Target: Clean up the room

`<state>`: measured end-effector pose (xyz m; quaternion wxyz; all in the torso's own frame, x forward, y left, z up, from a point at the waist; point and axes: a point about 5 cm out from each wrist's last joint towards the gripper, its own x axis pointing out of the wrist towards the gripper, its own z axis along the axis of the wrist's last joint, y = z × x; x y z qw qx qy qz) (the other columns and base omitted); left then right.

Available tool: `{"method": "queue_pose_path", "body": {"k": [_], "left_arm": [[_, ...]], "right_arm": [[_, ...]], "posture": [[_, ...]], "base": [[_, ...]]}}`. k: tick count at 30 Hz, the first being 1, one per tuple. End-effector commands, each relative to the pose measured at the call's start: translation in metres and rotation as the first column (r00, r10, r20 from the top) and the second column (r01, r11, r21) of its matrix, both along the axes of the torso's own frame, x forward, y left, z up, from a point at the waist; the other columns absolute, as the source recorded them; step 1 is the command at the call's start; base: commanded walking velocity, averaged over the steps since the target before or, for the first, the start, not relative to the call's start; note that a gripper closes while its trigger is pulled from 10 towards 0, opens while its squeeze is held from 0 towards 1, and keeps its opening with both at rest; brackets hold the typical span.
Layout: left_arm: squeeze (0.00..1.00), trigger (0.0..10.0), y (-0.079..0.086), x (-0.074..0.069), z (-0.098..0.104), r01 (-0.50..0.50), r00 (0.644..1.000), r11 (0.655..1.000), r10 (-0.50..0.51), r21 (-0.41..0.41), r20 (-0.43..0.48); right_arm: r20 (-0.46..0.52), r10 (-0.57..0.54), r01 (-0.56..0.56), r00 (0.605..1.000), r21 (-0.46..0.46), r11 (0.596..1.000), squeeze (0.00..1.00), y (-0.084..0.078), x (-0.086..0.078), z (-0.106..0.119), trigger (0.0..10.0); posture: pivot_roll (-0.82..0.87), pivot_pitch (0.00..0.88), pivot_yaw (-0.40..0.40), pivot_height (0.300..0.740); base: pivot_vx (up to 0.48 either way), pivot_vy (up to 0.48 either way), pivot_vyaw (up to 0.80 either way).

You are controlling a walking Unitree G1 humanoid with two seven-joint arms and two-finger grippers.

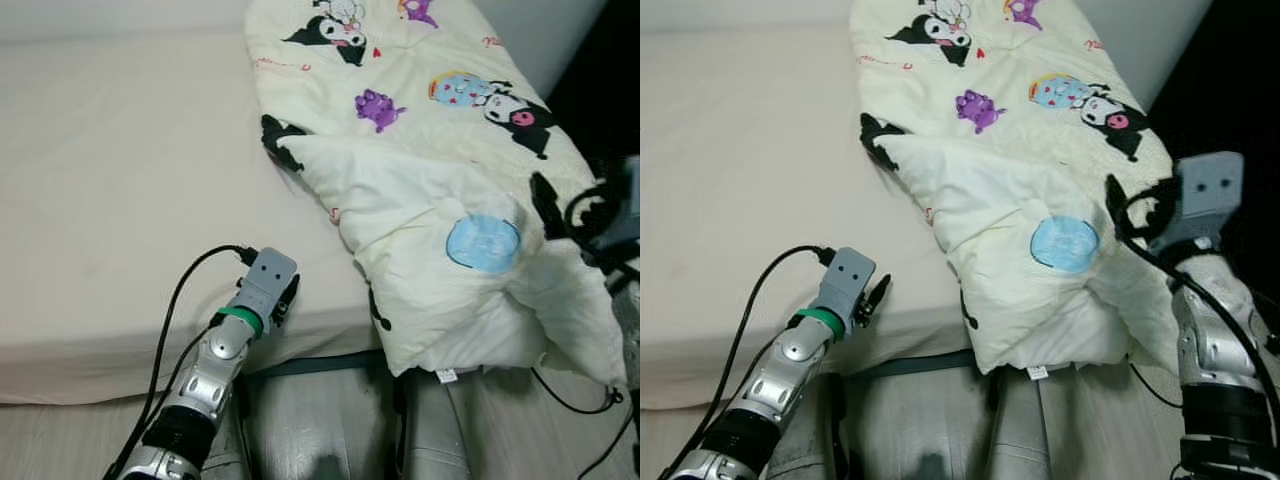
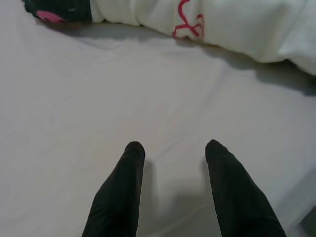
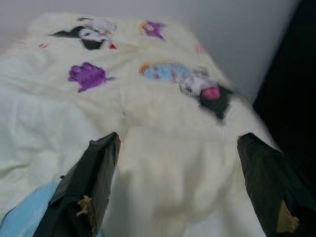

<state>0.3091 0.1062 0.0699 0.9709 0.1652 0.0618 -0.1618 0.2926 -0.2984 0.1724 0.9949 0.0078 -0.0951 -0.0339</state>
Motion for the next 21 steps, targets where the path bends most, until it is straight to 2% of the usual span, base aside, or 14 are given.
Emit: {"method": "queue_pose_path", "body": {"k": [1, 2, 5, 6, 7, 8, 10, 11, 12, 14, 16, 17, 21], "left_arm": [[0.00, 10.0, 0.004, -0.005, -0.010, -0.009, 0.999, 1.000, 0.009, 0.018, -0.035], [0.00, 10.0, 0.004, -0.006, -0.011, -0.010, 0.999, 1.000, 0.010, 0.019, -0.038], [0.00, 10.0, 0.004, -0.006, -0.011, -0.010, 0.999, 1.000, 0.011, 0.019, -0.039], [0.00, 10.0, 0.002, -0.006, -0.011, 0.002, 0.999, 1.000, -0.002, 0.019, -0.043], [0.00, 10.0, 0.001, -0.006, -0.011, 0.009, 0.999, 1.000, -0.008, 0.021, -0.043], [0.00, 10.0, 0.001, -0.005, -0.010, 0.012, 0.999, 1.000, -0.011, 0.022, -0.043], [0.00, 10.0, 0.001, -0.005, -0.010, 0.012, 0.999, 1.000, -0.011, 0.022, -0.043], [0.00, 10.0, 0.001, -0.005, -0.010, 0.013, 0.999, 1.000, -0.013, 0.023, -0.042], [0.00, 10.0, 0.001, -0.005, -0.010, 0.013, 0.999, 1.000, -0.013, 0.023, -0.042], [0.00, 10.0, 0.004, -0.003, -0.008, 0.004, 0.999, 1.000, -0.003, 0.026, -0.038], [0.00, 10.0, 0.004, -0.003, -0.008, 0.004, 0.999, 1.000, -0.003, 0.026, -0.038], [0.00, 10.0, 0.006, -0.003, -0.007, 0.000, 0.999, 1.000, 0.001, 0.028, -0.037], [0.00, 10.0, 0.008, -0.004, -0.008, -0.007, 0.999, 1.000, 0.008, 0.030, -0.037]], "right_arm": [[0.009, -0.045, 0.045, 0.999, 0.072, 0.996, 0.00, -0.008, -0.007, -0.005, 10.0], [0.026, -0.097, 0.091, 0.995, 0.169, 0.981, 0.00, -0.012, -0.015, -0.019, 10.0], [0.029, -0.113, 0.106, 0.993, 0.181, 0.978, 0.00, -0.012, -0.016, -0.021, 10.0], [-0.017, -0.044, 0.047, 0.999, 0.392, 0.919, 0.00, -0.010, -0.020, -0.048, 10.0], [-0.017, 0.017, -0.006, 1.000, 0.500, 0.866, 0.00, -0.007, -0.020, -0.057, 10.0], [-0.007, 0.058, -0.044, 0.998, 0.563, 0.825, 0.00, -0.005, -0.019, -0.062, 10.0], [-0.007, 0.058, -0.044, 0.998, 0.563, 0.825, 0.00, -0.005, -0.019, -0.062, 10.0], [0.001, 0.077, -0.063, 0.997, 0.587, 0.807, 0.00, -0.004, -0.018, -0.063, 10.0], [0.001, 0.077, -0.063, 0.997, 0.587, 0.807, 0.00, -0.004, -0.018, -0.063, 10.0], [-0.004, 0.128, -0.096, 0.992, 0.639, 0.763, 0.00, -0.002, -0.009, -0.066, 10.0], [-0.004, 0.128, -0.096, 0.992, 0.639, 0.763, 0.00, -0.002, -0.009, -0.066, 10.0], [-0.012, 0.144, -0.101, 0.989, 0.658, 0.746, 0.00, -0.001, -0.006, -0.068, 10.0], [-0.036, 0.170, -0.105, 0.985, 0.657, 0.746, 0.00, 0.001, 0.000, -0.074, 10.0]], "posture": [[-0.03, 0.071, 0.051, 0.535], [-0.03, 0.072, 0.053, 0.535], [-0.03, 0.072, 0.053, 0.535], [-0.03, 0.076, 0.072, 0.535], [-0.03, 0.077, 0.076, 0.535], [-0.03, 0.076, 0.077, 0.535], [-0.03, 0.076, 0.077, 0.535], [-0.03, 0.076, 0.077, 0.535], [-0.03, 0.076, 0.077, 0.535], [-0.01, 0.081, 0.074, 0.535], [-0.01, 0.081, 0.074, 0.535], [-0.01, 0.081, 0.074, 0.535], [0.01, 0.084, 0.075, 0.535]], "base": [[0.000, 0.000, 0.00], [0.000, 0.000, 0.00], [0.000, 0.000, 0.00], [0.000, 0.000, 0.00], [0.000, 0.000, 0.00], [0.000, 0.000, 0.00], [0.000, 0.000, 0.00], [0.000, 0.000, 0.00], [0.000, 0.000, 0.00], [0.000, 0.000, 0.00], [0.000, 0.000, 0.00], [0.000, 0.000, 0.00], [0.000, 0.000, 0.00]]}}
